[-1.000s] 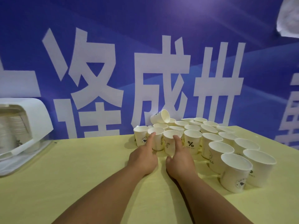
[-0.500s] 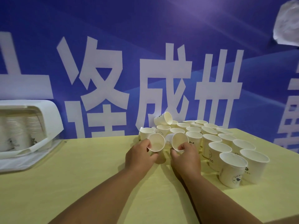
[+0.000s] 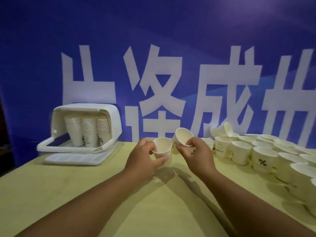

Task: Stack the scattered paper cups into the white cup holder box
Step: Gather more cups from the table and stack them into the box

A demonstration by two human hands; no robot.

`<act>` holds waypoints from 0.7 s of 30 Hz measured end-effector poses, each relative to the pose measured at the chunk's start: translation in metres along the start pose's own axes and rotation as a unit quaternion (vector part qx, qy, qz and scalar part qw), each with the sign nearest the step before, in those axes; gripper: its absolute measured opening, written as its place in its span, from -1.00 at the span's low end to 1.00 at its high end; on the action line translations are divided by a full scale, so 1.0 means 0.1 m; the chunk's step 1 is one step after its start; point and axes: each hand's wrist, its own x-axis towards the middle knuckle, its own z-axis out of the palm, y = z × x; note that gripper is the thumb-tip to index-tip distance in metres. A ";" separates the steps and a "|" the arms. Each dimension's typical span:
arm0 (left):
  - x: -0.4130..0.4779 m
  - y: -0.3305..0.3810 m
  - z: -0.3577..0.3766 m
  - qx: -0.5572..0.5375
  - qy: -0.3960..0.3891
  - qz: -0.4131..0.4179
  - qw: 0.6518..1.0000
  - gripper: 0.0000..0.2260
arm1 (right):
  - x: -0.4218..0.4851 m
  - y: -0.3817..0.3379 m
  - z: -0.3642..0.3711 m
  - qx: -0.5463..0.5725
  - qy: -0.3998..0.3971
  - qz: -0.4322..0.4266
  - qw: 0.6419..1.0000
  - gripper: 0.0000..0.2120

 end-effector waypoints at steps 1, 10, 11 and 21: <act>0.04 -0.11 -0.10 -0.008 0.011 -0.005 1.000 -0.64 | 0.01 -0.08 0.14 0.021 -0.006 0.001 1.000 -0.77; 0.45 -0.93 -1.02 -0.063 0.113 -0.049 0.990 -0.62 | 0.26 -0.70 1.23 0.164 -0.067 0.001 0.984 -0.76; 0.49 -1.00 -1.11 -0.072 0.128 -0.055 0.988 -0.60 | 0.29 -0.77 1.33 0.179 -0.069 -0.002 0.981 -0.77; 0.72 -1.69 -1.45 -0.088 0.182 -0.148 0.968 -0.28 | 0.59 -1.32 1.99 0.350 -0.028 0.043 0.935 -0.60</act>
